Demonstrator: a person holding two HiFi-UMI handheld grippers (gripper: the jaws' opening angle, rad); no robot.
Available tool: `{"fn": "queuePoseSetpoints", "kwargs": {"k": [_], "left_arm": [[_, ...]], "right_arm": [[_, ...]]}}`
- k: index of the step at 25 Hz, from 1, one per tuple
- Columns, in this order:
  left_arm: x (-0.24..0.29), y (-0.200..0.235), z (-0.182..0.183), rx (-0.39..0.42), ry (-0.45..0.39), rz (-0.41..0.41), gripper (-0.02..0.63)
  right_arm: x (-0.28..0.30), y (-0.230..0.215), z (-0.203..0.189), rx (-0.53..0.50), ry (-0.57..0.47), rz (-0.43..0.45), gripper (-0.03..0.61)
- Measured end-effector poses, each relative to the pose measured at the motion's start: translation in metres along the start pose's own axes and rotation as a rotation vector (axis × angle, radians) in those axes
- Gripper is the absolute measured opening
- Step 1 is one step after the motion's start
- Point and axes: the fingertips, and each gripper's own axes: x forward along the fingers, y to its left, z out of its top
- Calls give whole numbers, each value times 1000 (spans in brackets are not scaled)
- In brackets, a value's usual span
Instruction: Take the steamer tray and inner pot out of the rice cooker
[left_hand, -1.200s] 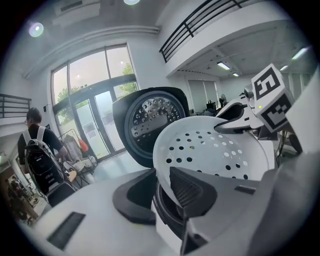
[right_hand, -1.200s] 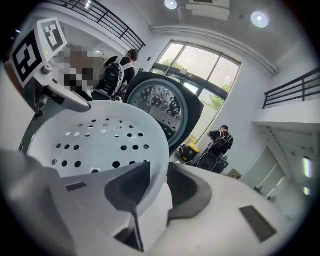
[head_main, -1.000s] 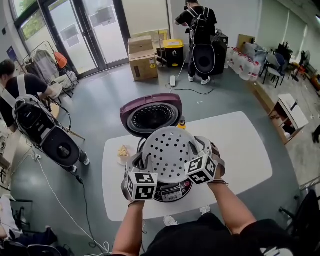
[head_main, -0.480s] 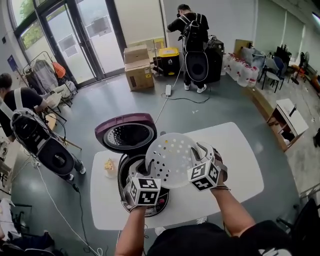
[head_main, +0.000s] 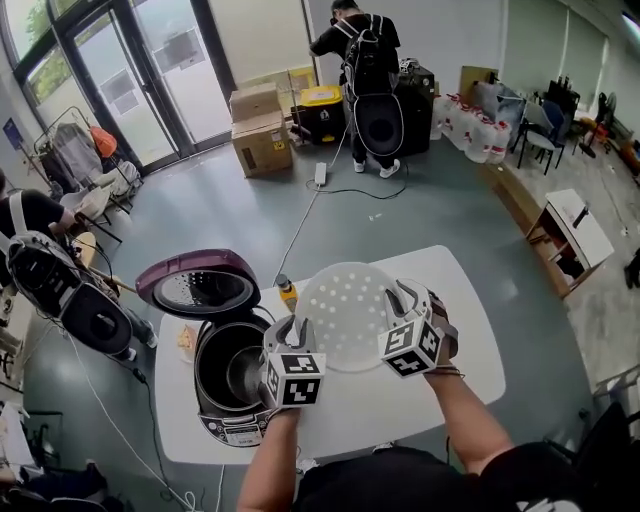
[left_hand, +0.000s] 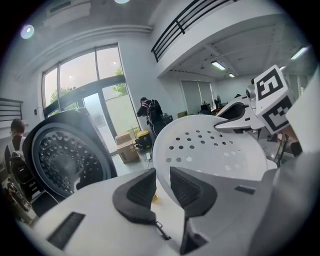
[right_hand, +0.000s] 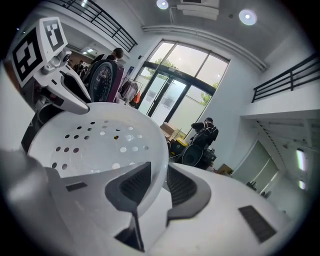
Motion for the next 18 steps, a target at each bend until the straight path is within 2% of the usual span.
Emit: {"fn": "queuePoseSetpoints", "kwargs": {"k": [3, 7, 12, 18], "left_arm": [[25, -22, -4, -7, 30, -14, 92], [61, -50, -18, -12, 109, -40, 89], [100, -69, -48, -26, 184, -54, 84], [148, -75, -90, -34, 249, -27, 80]], "right_arm": [[13, -10, -27, 3, 24, 19, 100], [35, -15, -66, 3, 81, 63, 100], [70, 5, -118, 19, 152, 126, 101], [118, 32, -157, 25, 188, 185, 103]]}}
